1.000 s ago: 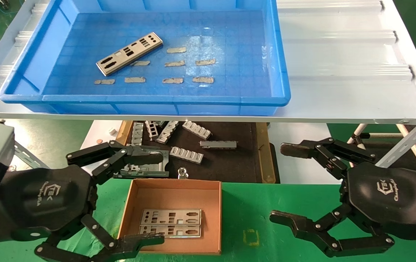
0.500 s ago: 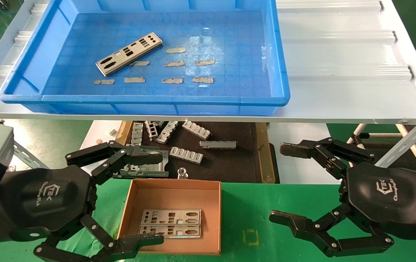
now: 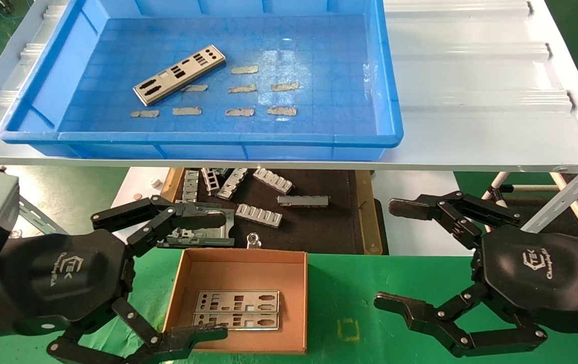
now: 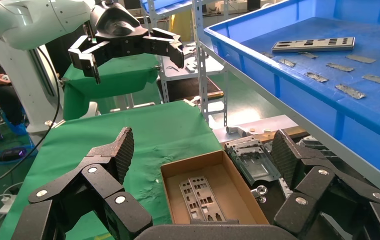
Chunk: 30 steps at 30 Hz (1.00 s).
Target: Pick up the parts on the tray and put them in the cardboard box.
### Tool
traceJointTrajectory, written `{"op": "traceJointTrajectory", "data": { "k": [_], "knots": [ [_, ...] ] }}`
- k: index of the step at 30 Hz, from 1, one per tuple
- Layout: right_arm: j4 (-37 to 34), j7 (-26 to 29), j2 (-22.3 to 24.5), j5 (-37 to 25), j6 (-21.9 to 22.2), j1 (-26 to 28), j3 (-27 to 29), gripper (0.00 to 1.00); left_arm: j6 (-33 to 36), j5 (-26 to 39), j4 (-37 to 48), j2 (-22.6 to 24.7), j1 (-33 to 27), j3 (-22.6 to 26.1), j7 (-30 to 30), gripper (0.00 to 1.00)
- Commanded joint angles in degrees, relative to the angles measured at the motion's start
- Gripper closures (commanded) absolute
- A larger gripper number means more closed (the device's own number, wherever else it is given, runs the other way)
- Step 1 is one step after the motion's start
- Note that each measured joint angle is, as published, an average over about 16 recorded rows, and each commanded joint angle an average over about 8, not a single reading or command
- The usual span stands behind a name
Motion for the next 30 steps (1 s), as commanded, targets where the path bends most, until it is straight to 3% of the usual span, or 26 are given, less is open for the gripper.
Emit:
{"op": "traceJointTrajectory", "data": {
  "k": [1, 30],
  "knots": [
    [0.00, 0.00, 0.00, 0.00, 0.00, 0.00, 0.00, 0.00, 0.00, 0.00, 0.00, 0.00, 0.00, 0.00, 0.00, 0.00],
    [0.00, 0.00, 0.00, 0.00, 0.00, 0.00, 0.00, 0.00, 0.00, 0.00, 0.00, 0.00, 0.00, 0.00, 0.00, 0.00]
  ]
}}
